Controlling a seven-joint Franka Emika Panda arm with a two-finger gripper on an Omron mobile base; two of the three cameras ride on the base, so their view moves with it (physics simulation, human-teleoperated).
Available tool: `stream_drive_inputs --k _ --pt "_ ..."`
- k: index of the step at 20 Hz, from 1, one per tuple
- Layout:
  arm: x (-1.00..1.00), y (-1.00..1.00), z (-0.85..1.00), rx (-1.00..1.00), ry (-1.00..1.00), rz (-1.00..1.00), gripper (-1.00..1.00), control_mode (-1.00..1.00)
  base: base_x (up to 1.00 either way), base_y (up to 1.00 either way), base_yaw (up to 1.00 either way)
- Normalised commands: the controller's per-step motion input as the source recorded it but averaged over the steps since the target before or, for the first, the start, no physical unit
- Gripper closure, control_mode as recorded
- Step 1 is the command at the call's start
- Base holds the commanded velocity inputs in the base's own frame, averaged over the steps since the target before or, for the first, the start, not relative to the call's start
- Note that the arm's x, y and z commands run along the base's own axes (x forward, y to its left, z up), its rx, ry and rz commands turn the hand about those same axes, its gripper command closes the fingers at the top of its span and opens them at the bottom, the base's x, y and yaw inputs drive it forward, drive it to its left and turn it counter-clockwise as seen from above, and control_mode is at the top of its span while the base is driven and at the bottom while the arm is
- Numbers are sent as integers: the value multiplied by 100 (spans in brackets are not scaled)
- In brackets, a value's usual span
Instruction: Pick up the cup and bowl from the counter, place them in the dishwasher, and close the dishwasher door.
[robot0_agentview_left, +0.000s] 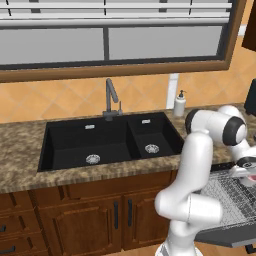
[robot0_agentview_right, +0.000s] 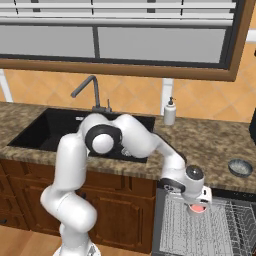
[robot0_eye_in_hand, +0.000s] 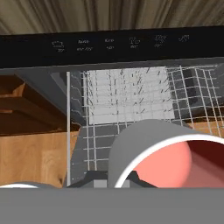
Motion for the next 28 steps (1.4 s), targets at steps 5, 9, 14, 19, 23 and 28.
stream_drive_inputs --k 5,9,14,19,23,28 --pt "-21 0 -48 1 0 0 100 -100 0 0 0" --pt "-17 0 -34 3 0 0 100 -100 0 0 0" --pt "-9 0 -30 2 0 0 100 -100 0 0 0" --pt "-1 0 -39 0 0 0 100 -100 0 0 0" --pt "0 0 -50 0 0 0 100 -100 0 0 0" --pt "0 0 -56 0 0 0 100 -100 0 0 0"
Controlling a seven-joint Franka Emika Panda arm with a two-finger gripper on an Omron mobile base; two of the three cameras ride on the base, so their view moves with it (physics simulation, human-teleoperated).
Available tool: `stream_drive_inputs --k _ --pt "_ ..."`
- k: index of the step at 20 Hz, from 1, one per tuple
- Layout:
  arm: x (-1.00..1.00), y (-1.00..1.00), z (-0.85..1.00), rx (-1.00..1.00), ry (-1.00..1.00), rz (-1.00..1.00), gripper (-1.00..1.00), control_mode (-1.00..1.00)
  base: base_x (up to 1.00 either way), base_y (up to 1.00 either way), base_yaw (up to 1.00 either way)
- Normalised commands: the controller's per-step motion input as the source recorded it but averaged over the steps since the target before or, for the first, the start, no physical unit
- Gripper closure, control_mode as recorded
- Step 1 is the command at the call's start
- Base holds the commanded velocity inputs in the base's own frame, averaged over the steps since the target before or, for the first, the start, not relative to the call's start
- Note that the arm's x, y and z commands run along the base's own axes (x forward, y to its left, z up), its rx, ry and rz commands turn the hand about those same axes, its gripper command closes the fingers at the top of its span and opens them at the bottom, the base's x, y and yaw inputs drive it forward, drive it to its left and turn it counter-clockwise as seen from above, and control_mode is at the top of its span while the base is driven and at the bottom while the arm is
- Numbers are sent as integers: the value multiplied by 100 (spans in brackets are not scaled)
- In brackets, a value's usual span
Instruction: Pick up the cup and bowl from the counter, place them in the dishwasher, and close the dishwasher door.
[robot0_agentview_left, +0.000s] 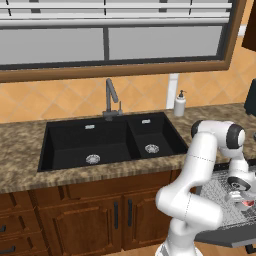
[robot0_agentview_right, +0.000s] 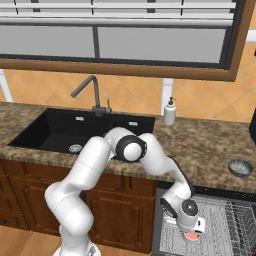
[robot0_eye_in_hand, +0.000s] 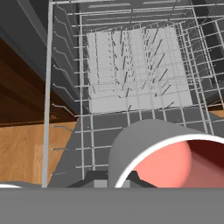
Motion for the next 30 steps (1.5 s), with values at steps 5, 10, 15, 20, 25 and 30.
stream_drive_inputs --k 5,10,15,20,25,30 --pt "0 0 -55 0 0 0 100 -100 0 0 0" --pt "0 0 -54 0 0 0 100 -100 0 0 0" --pt "0 0 -19 0 -1 0 100 -100 0 0 0" --pt "11 -6 19 0 -2 0 100 -100 0 0 0" --pt "29 -30 31 0 0 0 100 -100 0 0 0" --pt "38 -22 6 0 0 0 100 -100 0 0 0"
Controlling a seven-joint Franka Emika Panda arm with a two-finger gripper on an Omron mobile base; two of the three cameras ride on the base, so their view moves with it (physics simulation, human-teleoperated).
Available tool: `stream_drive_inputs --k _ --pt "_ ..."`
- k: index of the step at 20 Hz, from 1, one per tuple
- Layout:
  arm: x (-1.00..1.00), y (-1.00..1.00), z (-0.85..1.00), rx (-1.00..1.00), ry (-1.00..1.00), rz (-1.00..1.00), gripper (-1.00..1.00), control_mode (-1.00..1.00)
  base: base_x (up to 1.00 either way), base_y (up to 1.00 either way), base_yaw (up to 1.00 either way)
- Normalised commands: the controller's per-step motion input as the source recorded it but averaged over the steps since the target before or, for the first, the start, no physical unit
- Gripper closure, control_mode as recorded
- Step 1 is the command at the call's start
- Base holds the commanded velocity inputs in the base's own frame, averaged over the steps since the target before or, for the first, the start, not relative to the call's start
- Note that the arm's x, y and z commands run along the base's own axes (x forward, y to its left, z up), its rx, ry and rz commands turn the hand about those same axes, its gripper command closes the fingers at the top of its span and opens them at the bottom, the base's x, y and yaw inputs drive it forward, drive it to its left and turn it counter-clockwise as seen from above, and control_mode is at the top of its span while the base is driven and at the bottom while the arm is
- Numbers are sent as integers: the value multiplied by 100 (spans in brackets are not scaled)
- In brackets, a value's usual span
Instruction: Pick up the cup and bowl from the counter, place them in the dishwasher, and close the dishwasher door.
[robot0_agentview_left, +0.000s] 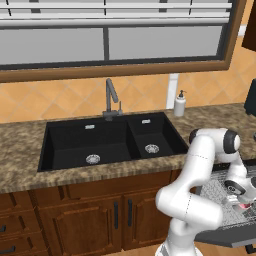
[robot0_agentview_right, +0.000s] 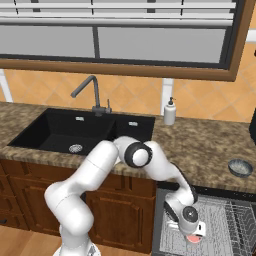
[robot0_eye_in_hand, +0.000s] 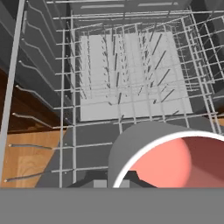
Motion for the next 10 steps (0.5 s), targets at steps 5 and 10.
stream_drive_inputs --k 5,10 --pt "47 -8 -32 0 0 0 100 -100 0 0 0" --pt "15 -4 -58 0 0 0 100 -100 0 0 0"
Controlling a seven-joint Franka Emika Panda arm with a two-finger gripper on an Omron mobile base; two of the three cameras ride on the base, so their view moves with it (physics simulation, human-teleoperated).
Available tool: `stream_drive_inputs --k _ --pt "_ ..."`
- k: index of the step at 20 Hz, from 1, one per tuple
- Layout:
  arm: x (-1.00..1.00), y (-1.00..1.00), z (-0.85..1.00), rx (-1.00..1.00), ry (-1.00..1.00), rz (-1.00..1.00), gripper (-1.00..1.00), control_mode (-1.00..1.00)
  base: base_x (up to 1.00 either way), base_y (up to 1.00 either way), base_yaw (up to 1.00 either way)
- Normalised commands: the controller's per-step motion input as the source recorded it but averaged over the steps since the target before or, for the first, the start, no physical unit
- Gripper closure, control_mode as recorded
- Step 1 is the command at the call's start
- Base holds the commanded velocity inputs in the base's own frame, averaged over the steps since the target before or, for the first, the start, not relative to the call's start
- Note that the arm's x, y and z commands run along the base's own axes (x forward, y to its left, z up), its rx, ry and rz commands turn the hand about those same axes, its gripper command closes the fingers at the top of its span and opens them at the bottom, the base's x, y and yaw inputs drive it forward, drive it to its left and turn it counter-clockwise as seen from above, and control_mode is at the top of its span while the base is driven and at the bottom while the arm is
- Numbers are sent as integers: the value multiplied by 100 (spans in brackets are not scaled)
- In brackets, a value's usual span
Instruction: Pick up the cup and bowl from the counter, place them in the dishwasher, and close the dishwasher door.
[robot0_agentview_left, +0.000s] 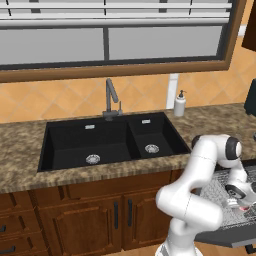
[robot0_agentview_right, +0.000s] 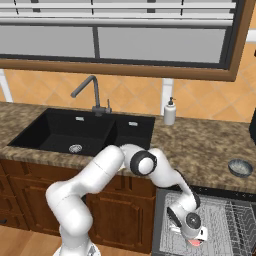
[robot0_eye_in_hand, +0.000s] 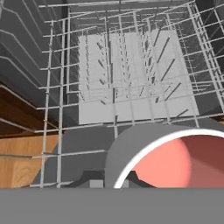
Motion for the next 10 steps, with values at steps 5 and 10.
stream_drive_inputs --k 5,10 --pt "0 0 -77 0 0 0 100 -100 0 0 0" --pt "0 0 -51 0 0 0 100 -100 0 0 0"
